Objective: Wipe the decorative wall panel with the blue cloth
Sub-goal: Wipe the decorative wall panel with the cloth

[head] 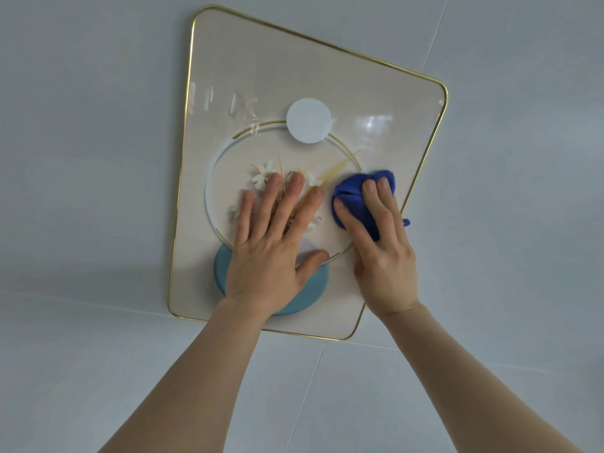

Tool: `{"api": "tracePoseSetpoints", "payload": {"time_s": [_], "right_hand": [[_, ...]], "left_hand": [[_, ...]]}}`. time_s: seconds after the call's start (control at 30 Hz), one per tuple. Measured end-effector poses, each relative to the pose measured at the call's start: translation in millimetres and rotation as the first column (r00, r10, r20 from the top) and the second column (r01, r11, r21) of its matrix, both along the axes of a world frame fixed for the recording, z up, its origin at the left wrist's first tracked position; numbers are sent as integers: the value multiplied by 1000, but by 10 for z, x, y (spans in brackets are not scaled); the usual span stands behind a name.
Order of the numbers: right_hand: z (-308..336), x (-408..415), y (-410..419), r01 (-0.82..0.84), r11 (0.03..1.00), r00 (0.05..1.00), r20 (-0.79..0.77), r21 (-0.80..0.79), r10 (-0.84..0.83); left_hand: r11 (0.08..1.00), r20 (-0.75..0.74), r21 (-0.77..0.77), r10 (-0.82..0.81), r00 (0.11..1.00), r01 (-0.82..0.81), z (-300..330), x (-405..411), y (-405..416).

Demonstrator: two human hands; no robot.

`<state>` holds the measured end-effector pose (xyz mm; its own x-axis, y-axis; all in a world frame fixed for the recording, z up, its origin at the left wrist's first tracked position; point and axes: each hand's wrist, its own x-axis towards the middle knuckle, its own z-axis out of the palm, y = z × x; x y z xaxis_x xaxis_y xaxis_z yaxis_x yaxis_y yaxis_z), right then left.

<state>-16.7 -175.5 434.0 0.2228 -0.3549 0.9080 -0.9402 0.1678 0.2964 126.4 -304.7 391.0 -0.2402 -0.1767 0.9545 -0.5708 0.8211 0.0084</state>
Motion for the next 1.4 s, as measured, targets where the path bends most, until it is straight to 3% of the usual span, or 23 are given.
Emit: {"api": "tracePoseSetpoints", "payload": {"time_s": [0.23,0.5,0.67,0.73,0.8,0.87,0.97,1.03,1.2,1.4], "right_hand": [[5,186,217,111,991,992,52,75,-115],[-281,342,707,303,876,931,80,375,-356],[-110,594,699,267,845,864,272,464,-423],[15,656,680,242,805,792,370,542,-486],[179,745,665,160,881,745,531,445,-404],[380,869,634,103,969,764,606,225,-222],[704,1130,485,-25,998,823,565,-52,50],[904,1289,314,-101,983,862,479,-154,164],[1242,1622,-203,-192,954,921,293,-229,256],[1342,1733,-781,-175,979,970,149,-108,190]], "left_hand": [[997,48,80,-15,999,11,113,135,189],[974,234,215,-123,964,72,287,456,354],[951,296,283,-209,932,123,434,643,436],[944,284,292,-241,928,156,486,725,457],[940,218,274,-264,940,201,540,837,449],[945,138,250,-251,958,212,601,963,396],[952,2,241,-195,981,189,700,1141,246],[948,-74,270,-153,986,167,756,1245,127],[956,-61,280,-74,995,89,783,1384,-185],[972,0,226,-57,998,55,717,1340,-452]]}}
